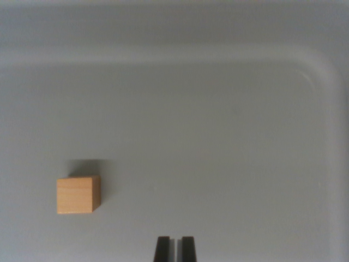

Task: Push wooden cube

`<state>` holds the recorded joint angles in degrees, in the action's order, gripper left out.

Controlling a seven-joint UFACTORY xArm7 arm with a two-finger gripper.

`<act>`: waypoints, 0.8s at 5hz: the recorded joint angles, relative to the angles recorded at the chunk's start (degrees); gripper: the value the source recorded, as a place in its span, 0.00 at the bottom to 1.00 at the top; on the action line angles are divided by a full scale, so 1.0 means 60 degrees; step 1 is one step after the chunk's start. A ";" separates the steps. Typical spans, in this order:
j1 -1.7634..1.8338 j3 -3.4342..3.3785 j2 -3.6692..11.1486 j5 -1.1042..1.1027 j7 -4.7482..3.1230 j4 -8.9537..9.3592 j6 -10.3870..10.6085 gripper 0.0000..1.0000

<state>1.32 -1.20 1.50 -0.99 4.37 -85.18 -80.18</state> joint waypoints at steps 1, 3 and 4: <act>0.0040 -0.0070 0.0093 0.0007 0.0078 0.0278 0.0339 0.00; 0.0084 -0.0146 0.0193 0.0014 0.0163 0.0579 0.0706 0.00; 0.0084 -0.0146 0.0193 0.0014 0.0163 0.0579 0.0706 0.00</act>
<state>1.83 -2.07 2.66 -0.90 5.35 -81.71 -75.94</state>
